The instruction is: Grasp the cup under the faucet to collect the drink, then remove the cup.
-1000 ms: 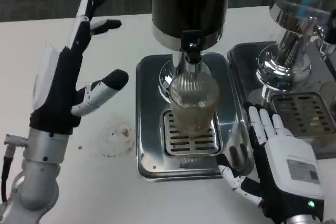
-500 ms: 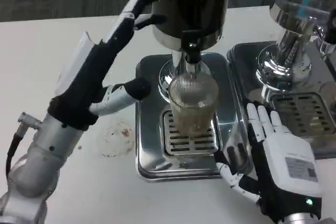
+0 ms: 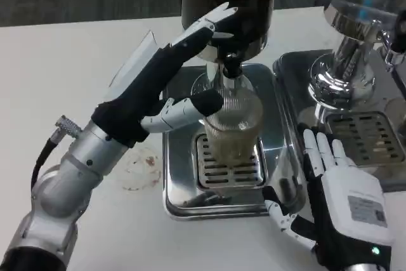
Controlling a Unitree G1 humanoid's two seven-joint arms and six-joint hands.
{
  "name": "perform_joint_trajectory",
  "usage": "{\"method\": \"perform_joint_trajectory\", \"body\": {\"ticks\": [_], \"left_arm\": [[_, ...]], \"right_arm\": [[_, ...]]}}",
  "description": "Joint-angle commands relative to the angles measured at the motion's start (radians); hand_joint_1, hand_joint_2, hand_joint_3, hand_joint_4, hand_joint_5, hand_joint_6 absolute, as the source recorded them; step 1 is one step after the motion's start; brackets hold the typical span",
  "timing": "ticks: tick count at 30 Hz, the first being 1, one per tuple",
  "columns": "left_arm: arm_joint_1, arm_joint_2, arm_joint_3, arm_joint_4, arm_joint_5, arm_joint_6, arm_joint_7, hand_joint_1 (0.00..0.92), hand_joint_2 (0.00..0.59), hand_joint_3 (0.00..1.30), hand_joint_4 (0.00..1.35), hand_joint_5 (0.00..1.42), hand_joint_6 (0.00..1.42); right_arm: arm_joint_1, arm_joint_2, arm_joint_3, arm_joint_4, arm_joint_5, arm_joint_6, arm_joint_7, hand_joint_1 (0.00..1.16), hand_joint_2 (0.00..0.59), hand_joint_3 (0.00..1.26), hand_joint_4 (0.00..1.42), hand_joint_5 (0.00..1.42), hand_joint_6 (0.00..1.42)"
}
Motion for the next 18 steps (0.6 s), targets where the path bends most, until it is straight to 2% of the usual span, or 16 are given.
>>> {"method": "perform_joint_trajectory", "body": {"ticks": [1, 6, 11, 18], "left_arm": [[0.029, 0.009, -0.001, -0.054, 0.093, -0.054, 0.007, 0.0, 0.088, 0.24, 0.12, 0.37, 0.29], [0.071, 0.028, 0.014, -0.118, 0.219, -0.079, 0.066, 0.0, 0.087, 0.25, 0.13, 0.39, 0.31], [0.091, 0.053, 0.033, -0.157, 0.4, -0.092, 0.169, 0.0, 0.088, 0.25, 0.13, 0.39, 0.32], [0.117, 0.078, 0.022, -0.188, 0.496, -0.092, 0.261, 0.0, 0.088, 0.26, 0.14, 0.39, 0.32]], "right_arm": [[0.002, 0.0, 0.003, -0.008, -0.01, 0.003, -0.014, 0.41, 0.352, 0.0, 0.0, 0.0, 0.11], [-0.01, 0.0, -0.003, -0.002, 0.013, -0.009, -0.008, 0.41, 0.352, 0.0, 0.0, 0.0, 0.11], [-0.024, -0.008, -0.005, -0.004, 0.021, -0.017, 0.001, 0.41, 0.352, 0.0, 0.0, 0.0, 0.11], [-0.034, -0.008, -0.015, -0.003, 0.052, -0.027, 0.005, 0.41, 0.349, 0.0, 0.0, 0.0, 0.12]]}}
